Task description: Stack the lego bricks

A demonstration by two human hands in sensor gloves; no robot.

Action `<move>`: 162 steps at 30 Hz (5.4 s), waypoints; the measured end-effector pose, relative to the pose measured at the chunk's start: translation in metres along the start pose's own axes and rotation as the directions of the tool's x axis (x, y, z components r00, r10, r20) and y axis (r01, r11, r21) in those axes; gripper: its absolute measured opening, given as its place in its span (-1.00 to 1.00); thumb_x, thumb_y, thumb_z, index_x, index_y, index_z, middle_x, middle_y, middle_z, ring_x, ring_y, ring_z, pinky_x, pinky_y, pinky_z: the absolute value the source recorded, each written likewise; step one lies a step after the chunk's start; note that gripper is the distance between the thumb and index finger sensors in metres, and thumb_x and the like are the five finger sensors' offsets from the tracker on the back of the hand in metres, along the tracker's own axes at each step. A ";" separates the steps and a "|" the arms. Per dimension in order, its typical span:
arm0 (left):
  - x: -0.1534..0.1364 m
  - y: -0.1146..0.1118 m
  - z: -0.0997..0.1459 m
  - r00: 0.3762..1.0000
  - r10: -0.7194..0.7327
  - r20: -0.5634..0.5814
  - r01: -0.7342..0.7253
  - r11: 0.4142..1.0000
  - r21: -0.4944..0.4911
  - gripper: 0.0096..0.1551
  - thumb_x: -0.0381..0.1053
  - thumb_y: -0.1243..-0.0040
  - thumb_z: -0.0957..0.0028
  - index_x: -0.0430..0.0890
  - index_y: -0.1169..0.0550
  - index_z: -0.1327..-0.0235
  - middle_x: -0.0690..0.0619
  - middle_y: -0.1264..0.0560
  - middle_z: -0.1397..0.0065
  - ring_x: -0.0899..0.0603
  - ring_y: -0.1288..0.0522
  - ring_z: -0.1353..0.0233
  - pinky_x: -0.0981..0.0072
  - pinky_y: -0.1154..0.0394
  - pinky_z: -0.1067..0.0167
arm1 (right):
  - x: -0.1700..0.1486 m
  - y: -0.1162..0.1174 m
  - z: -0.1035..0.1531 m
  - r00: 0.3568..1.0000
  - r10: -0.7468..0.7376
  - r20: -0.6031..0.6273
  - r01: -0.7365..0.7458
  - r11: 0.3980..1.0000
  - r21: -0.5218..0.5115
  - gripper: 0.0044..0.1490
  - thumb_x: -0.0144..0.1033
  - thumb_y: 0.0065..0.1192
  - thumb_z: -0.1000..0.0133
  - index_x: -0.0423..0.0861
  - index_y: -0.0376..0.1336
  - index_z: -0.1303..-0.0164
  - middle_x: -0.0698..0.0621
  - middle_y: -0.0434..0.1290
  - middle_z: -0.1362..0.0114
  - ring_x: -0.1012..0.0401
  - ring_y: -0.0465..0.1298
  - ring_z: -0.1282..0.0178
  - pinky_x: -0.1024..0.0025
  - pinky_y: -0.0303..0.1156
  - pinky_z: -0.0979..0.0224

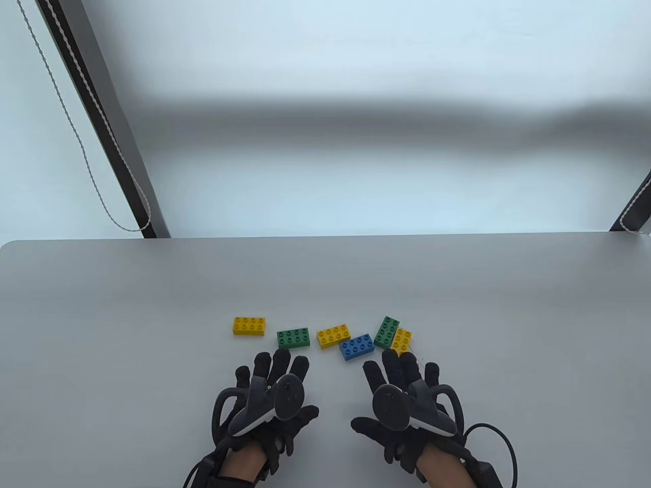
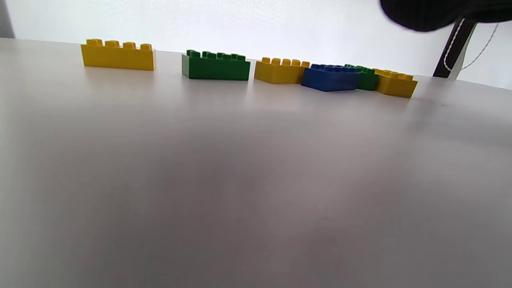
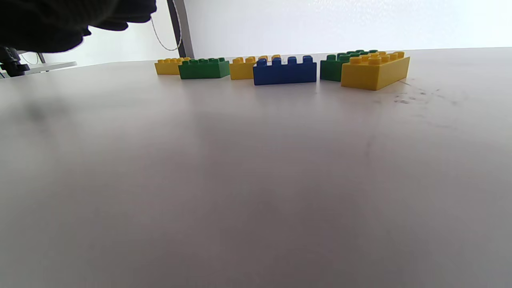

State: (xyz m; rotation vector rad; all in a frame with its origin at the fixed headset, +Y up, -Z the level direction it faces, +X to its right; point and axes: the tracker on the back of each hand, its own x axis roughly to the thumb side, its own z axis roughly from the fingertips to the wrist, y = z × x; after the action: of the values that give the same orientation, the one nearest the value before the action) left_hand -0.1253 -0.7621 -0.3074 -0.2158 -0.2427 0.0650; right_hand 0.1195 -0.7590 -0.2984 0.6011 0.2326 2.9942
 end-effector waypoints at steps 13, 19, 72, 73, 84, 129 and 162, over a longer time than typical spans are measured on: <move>-0.005 0.000 -0.001 1.000 0.006 -0.014 -0.006 1.000 -0.004 0.10 0.52 -0.04 0.21 0.23 0.13 -0.50 -0.01 0.22 -0.71 -0.33 0.20 -0.64 -0.47 0.12 -0.45 | -0.003 -0.003 0.001 1.000 -0.015 -0.006 0.015 1.000 -0.004 0.32 0.48 0.04 0.13 -0.09 -0.35 -0.52 -0.35 -0.33 -0.62 -0.42 -0.22 -0.56 -0.63 -0.34 -0.30; -0.014 0.005 -0.006 0.999 0.020 -0.040 -0.020 1.000 -0.006 0.12 0.50 -0.13 0.21 0.22 0.10 -0.50 -0.01 0.20 -0.72 -0.34 0.18 -0.65 -0.45 0.09 -0.46 | -0.005 -0.006 0.002 1.000 -0.023 -0.012 0.023 1.000 -0.006 0.32 0.48 0.05 0.13 -0.09 -0.35 -0.52 -0.36 -0.33 -0.62 -0.42 -0.21 -0.56 -0.63 -0.33 -0.30; -0.094 0.013 -0.138 0.947 -0.061 -0.314 0.040 0.996 -0.075 -0.25 0.13 -0.25 0.13 0.25 -0.24 -0.38 0.05 -0.19 -0.61 -0.30 -0.28 -0.53 -0.28 -0.29 -0.40 | -0.024 -0.018 -0.001 0.993 -0.110 -0.032 0.111 0.993 0.047 0.27 0.38 0.09 0.08 -0.14 -0.33 -0.52 -0.39 -0.28 -0.61 -0.43 -0.11 -0.55 -0.62 -0.26 -0.32; -0.093 0.014 -0.137 0.948 -0.070 -0.310 0.049 0.996 -0.075 -0.24 0.12 -0.26 0.13 0.24 -0.25 -0.37 0.04 -0.21 -0.60 -0.30 -0.29 -0.52 -0.28 -0.29 -0.39 | -0.024 -0.018 0.000 0.993 -0.112 -0.033 0.113 0.992 0.047 0.27 0.38 0.09 0.08 -0.14 -0.33 -0.52 -0.39 -0.28 -0.61 -0.43 -0.11 -0.55 -0.62 -0.26 -0.32; -0.086 0.034 -0.114 0.956 -0.091 -0.279 0.091 0.996 -0.013 -0.24 0.13 -0.28 0.15 0.19 -0.26 -0.35 0.05 -0.30 -0.52 -0.26 -0.39 -0.43 -0.26 -0.33 -0.38 | -0.032 -0.016 0.001 0.989 -0.128 -0.072 0.133 0.989 0.060 0.27 0.38 0.08 0.08 -0.14 -0.33 -0.51 -0.39 -0.28 -0.61 -0.43 -0.11 -0.55 -0.61 -0.25 -0.32; 0.032 -0.001 0.004 0.983 -0.107 0.149 0.109 0.994 -0.008 -0.26 0.24 -0.35 0.20 0.13 -0.45 -0.30 0.02 -0.53 -0.38 -0.19 -0.61 -0.23 -0.22 -0.48 -0.27 | -0.030 -0.006 0.003 0.988 -0.094 -0.125 0.109 0.987 0.118 0.27 0.38 0.08 0.08 -0.14 -0.33 -0.51 -0.39 -0.27 -0.60 -0.42 -0.09 -0.54 -0.61 -0.24 -0.32; 0.024 0.011 0.007 0.991 -0.038 0.130 0.044 0.998 -0.041 -0.23 0.30 -0.26 0.18 0.11 -0.42 -0.34 -0.01 -0.50 -0.43 -0.20 -0.57 -0.30 -0.24 -0.44 -0.29 | -0.031 -0.024 -0.004 0.989 -0.123 -0.079 0.118 0.991 -0.068 0.27 0.35 0.22 0.13 -0.16 -0.20 -0.52 -0.36 -0.03 -0.61 -0.38 0.14 -0.51 -0.56 -0.04 -0.38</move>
State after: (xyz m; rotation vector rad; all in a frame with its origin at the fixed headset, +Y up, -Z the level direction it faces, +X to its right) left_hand -0.1045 -0.7476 -0.2981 -0.2501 -0.3776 0.0329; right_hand 0.1473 -0.7388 -0.3181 0.4404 0.1718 2.9001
